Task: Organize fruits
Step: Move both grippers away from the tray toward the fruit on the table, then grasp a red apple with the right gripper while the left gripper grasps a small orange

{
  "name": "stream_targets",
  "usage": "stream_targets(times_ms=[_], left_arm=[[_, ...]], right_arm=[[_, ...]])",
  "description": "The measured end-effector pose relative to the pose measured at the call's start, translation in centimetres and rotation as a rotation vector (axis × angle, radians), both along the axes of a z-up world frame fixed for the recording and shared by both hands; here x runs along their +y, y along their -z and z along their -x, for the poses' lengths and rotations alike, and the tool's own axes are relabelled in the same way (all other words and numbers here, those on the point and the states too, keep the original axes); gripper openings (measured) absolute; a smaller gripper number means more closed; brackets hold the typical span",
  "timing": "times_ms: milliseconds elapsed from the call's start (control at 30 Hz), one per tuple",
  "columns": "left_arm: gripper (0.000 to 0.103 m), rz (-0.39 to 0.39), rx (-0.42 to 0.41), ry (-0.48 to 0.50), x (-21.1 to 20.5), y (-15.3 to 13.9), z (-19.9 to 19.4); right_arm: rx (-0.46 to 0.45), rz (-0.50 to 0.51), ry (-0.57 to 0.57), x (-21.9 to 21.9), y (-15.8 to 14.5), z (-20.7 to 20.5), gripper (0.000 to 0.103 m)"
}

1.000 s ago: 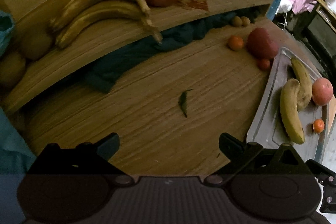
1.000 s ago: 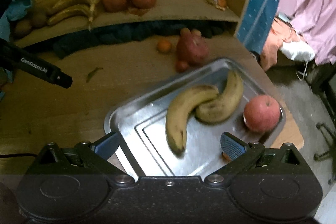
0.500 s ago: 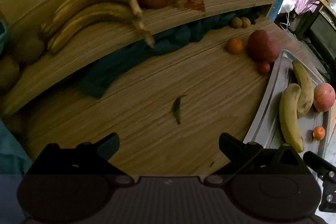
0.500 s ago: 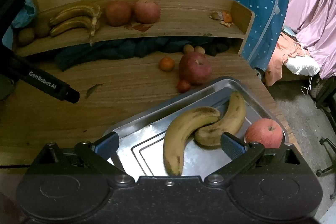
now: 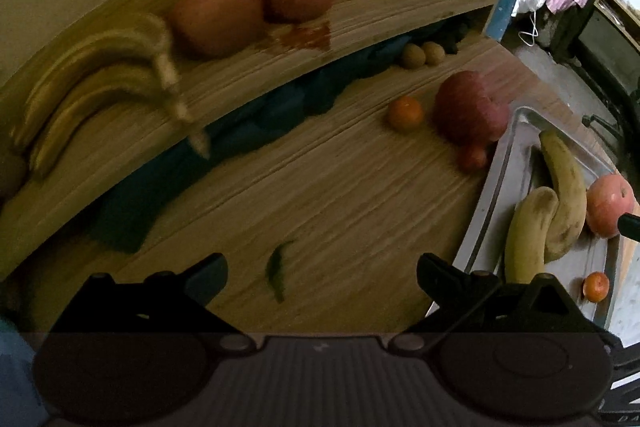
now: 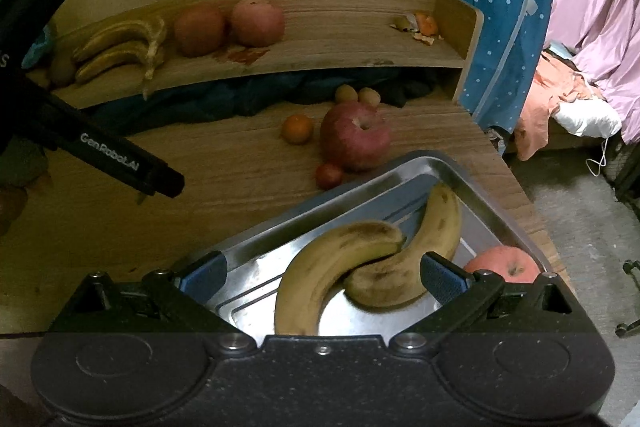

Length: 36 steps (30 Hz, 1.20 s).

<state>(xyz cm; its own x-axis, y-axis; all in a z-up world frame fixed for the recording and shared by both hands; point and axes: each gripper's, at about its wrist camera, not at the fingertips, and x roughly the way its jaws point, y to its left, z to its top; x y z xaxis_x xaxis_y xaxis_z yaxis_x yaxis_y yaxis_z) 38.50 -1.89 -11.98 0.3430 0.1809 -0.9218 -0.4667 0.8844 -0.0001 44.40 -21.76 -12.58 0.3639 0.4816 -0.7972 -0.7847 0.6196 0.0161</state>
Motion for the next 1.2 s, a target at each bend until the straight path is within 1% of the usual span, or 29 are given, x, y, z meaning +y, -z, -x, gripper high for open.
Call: stream_targets(times_ms=[200, 300, 500, 767, 867, 1033, 1200], left_arm=[[0.103, -0.006, 0.019, 0.027, -0.4, 0.8, -2.6], [0.103, 0.004, 0.023, 0.036, -0.4, 1.2, -4.1], [0.103, 0.001, 0.024, 0.037, -0.2, 2.0, -7.0], [0.103, -0.006, 0.026, 0.003, 0.6, 3.1, -10.2], [0.103, 0.006, 0.008, -0.03, 1.2, 3.4, -10.8], [0.103, 0.025, 0.008, -0.072, 1.9, 4.2, -11.7], [0.101, 0.005, 0.009, -0.075, 1.9, 4.6, -12.5]], right_arm=[[0.031, 0.002, 0.003, -0.1, 0.9, -1.7, 0.102], [0.047, 0.003, 0.005, -0.3, 1.3, -2.8, 0.102], [0.056, 0.01, -0.013, 0.1, 2.0, -5.0, 0.102], [0.023, 0.011, -0.075, 2.3, 2.7, -8.4, 0.102], [0.018, 0.009, -0.099, 3.2, 3.0, -9.4, 0.102], [0.014, 0.009, -0.145, 4.8, 3.7, -10.6, 0.102], [0.012, -0.001, -0.182, 6.0, 4.2, -11.5, 0.102]])
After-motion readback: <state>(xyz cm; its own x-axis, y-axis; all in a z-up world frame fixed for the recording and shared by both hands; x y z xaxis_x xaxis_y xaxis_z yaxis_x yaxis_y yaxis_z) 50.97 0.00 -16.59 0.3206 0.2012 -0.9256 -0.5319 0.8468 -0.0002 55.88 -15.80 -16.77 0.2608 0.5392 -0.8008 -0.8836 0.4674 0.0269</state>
